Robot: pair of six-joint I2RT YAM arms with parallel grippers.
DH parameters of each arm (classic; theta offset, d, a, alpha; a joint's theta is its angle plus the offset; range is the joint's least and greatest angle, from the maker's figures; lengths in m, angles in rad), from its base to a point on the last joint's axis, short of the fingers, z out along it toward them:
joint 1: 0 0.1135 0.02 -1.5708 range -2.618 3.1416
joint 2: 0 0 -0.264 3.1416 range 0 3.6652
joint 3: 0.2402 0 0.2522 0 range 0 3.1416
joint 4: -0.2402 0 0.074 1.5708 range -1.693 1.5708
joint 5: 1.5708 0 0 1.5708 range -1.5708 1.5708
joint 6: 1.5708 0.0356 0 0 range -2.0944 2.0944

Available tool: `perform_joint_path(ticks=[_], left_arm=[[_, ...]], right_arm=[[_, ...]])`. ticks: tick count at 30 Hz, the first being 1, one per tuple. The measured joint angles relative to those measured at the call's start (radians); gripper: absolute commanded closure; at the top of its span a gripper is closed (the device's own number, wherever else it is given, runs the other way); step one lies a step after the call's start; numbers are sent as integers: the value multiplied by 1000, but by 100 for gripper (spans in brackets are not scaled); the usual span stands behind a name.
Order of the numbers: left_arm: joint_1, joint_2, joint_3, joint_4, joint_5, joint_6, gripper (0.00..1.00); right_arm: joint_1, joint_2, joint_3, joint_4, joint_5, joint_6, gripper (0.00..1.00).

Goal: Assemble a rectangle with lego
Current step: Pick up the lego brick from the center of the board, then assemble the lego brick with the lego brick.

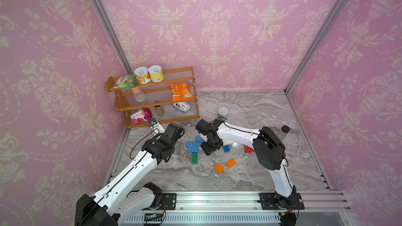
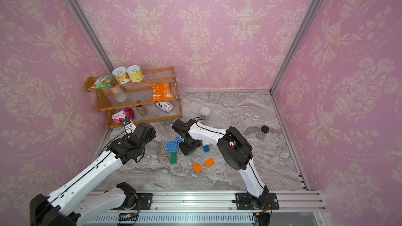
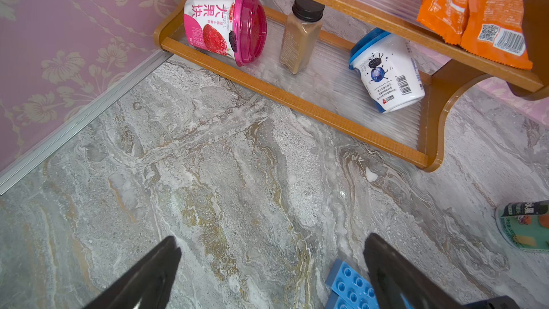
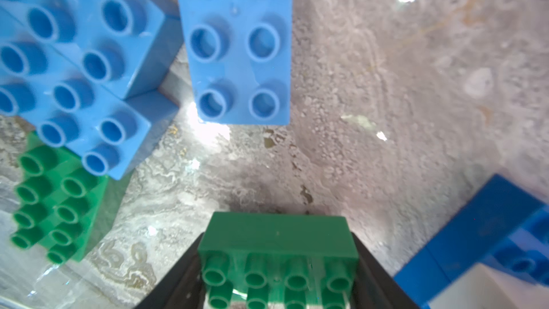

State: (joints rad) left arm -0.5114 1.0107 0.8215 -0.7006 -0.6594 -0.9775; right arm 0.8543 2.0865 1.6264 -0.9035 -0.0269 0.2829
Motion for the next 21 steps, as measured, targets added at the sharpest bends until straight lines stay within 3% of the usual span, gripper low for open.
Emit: perform_joint_path(ticks=[9, 15, 21], left_arm=[[0, 44, -7, 52, 52, 23, 1], [1, 83, -7, 83, 90, 37, 1], [1, 97, -7, 103, 117, 38, 1]], right_arm=[[-152, -192, -1, 13, 40, 43, 51], [-232, -170, -2, 28, 52, 16, 51], [-246, -110, -2, 34, 42, -25, 50]])
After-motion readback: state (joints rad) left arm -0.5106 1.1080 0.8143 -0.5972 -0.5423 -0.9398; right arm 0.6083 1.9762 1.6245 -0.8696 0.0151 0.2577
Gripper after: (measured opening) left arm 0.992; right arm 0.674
